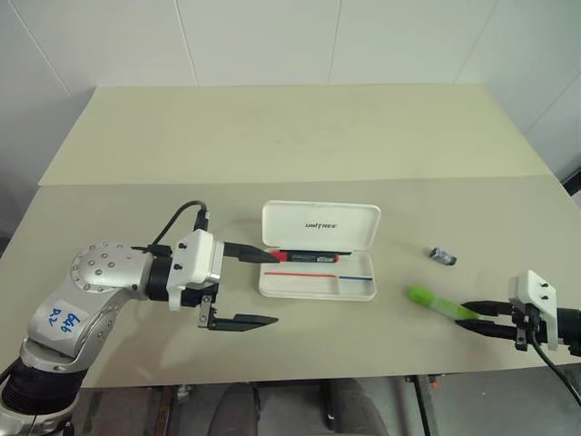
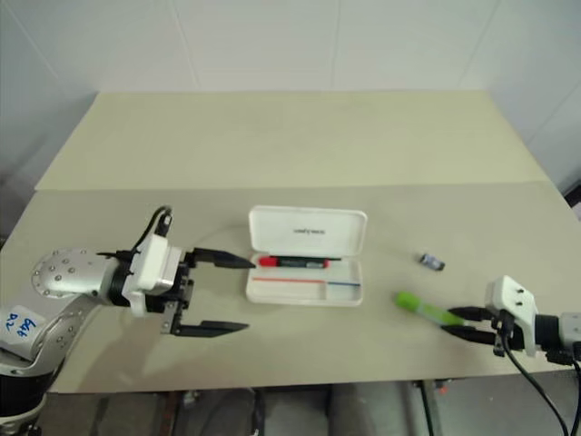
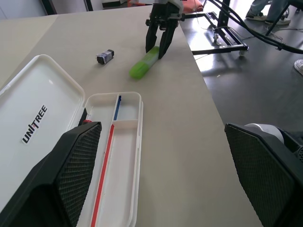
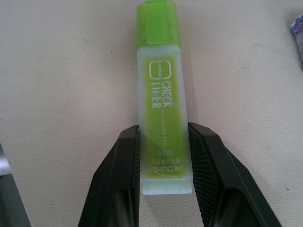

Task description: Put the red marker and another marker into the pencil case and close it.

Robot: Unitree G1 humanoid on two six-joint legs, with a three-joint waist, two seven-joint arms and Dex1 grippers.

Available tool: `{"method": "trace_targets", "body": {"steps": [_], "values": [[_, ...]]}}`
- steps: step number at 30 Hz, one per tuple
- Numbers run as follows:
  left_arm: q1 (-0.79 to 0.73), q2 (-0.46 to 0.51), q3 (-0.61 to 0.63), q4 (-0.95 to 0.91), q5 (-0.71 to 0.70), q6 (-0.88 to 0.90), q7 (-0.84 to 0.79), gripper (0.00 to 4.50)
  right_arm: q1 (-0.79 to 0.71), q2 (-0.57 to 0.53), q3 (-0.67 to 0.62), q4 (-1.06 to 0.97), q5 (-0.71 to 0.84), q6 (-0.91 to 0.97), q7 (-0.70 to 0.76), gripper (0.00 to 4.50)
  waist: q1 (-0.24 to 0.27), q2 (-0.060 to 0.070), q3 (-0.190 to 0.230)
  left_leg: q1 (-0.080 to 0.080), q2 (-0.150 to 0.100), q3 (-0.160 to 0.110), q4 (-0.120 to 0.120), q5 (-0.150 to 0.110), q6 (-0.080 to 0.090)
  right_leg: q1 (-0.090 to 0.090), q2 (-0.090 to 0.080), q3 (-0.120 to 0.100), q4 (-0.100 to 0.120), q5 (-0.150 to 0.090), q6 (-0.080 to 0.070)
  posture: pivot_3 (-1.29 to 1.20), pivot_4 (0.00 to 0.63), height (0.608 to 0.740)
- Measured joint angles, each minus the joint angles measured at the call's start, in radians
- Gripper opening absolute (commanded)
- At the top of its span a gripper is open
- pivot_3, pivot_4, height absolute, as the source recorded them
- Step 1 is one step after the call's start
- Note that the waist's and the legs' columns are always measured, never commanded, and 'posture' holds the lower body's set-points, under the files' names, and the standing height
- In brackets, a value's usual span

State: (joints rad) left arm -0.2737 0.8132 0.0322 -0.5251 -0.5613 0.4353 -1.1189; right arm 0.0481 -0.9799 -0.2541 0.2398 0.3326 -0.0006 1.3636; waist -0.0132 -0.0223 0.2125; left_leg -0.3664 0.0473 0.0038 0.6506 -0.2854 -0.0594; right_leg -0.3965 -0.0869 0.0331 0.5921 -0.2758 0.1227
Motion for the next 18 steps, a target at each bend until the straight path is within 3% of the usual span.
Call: {"method": "trace_targets", "body": {"steps": [13,18], "values": [[0.137,0.066,0.119,0.23,0.07,-0.242,-0.123,4.5,-0.116,0.0,0.019,-0.376,0.096,0.164,-0.029,1.09,-0.015,0.0,0.0,-0.003,0.001,0.004,-0.001,0.0,0.0,-0.006,0.001,0.003,0.001,0.001,0.0,0.0,0.15,0.74],[0.168,0.066,0.127,0.262,0.081,-0.287,-0.144,4.5,-0.22,0.012,0.122,-0.501,0.121,0.257,-0.046,1.09,-0.014,0.0,0.0,-0.005,0.001,0.005,-0.001,0.0,0.0,-0.009,0.001,0.004,0.001,0.001,-0.001,0.0,0.15,0.74]]}}
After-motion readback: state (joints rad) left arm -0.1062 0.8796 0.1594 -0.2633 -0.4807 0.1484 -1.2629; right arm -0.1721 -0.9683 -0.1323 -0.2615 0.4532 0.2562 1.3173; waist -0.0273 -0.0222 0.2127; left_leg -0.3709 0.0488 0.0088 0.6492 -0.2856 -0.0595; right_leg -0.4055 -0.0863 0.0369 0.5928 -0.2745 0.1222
